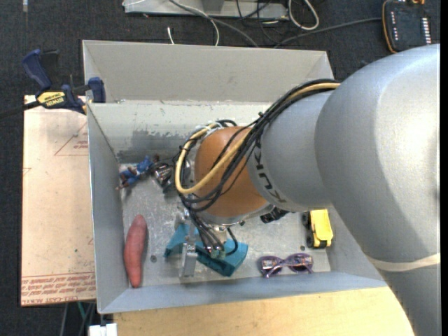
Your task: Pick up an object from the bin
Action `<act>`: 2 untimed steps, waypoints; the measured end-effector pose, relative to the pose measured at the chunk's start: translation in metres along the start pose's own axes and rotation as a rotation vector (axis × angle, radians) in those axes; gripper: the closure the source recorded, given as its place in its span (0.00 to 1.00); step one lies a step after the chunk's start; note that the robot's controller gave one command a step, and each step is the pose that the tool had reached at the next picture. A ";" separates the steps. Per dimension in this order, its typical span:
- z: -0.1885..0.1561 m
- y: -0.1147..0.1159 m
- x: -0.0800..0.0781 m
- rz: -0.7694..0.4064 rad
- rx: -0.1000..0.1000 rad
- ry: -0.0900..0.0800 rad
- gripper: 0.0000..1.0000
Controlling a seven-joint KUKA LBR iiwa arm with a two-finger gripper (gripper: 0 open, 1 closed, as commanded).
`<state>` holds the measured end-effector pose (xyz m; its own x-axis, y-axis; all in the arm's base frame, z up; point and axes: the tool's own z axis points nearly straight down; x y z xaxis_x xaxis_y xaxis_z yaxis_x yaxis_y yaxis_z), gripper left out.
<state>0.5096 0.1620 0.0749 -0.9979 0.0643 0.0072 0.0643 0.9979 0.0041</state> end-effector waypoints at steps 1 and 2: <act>0.004 -0.015 -0.008 0.088 -0.006 -0.015 0.00; 0.001 -0.001 0.000 0.005 -0.001 0.000 1.00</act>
Offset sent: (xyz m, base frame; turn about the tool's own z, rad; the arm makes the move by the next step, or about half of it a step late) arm 0.0006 -0.0009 0.0002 0.0040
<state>0.5099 0.1612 0.0741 -0.9976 0.0696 0.0072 0.0696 0.9976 0.0047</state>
